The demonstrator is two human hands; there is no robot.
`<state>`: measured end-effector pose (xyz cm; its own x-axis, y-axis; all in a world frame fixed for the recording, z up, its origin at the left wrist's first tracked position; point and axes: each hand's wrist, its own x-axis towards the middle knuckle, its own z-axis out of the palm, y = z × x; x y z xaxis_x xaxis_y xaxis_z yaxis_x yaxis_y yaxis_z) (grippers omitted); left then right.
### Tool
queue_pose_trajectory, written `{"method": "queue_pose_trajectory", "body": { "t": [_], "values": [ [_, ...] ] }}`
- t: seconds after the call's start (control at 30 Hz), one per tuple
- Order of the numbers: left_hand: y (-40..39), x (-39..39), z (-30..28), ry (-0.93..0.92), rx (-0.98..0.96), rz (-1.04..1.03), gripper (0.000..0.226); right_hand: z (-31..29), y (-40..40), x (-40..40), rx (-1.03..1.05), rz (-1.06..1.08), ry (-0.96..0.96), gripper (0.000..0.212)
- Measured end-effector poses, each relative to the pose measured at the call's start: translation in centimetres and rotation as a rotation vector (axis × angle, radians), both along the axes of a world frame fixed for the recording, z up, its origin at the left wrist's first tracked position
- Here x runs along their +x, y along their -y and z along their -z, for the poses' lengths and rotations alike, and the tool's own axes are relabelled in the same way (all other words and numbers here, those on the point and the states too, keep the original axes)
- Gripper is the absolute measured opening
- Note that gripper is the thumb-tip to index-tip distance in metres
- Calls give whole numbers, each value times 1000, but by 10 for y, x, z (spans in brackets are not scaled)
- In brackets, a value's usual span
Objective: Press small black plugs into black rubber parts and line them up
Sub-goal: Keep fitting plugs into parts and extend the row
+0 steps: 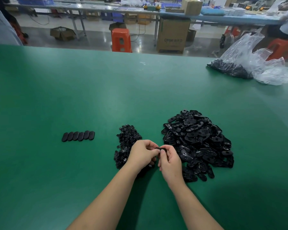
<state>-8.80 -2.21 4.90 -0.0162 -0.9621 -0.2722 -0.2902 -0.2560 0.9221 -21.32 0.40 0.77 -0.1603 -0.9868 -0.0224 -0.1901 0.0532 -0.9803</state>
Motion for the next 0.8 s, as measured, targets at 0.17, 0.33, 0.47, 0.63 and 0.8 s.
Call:
{"method": "queue_pose_trajectory", "body": {
  "t": [0.17, 0.33, 0.47, 0.63, 0.8],
  "values": [
    [0, 0, 0, 11, 17, 11, 6, 0, 1, 0, 4, 1, 0, 14],
    [1, 0, -2, 51, 17, 17, 8, 0, 1, 0, -4, -4, -7, 15],
    [1, -2, -5, 129, -8, 23, 9, 2, 1, 0, -5, 0, -6, 15],
    [-1, -6, -11, 205, -26, 22, 7, 1, 1, 0, -22, 20, 7, 15],
    [-3, -9, -12, 231, -38, 7, 8, 3, 0, -1, -13, 8, 29, 13]
  ]
}}
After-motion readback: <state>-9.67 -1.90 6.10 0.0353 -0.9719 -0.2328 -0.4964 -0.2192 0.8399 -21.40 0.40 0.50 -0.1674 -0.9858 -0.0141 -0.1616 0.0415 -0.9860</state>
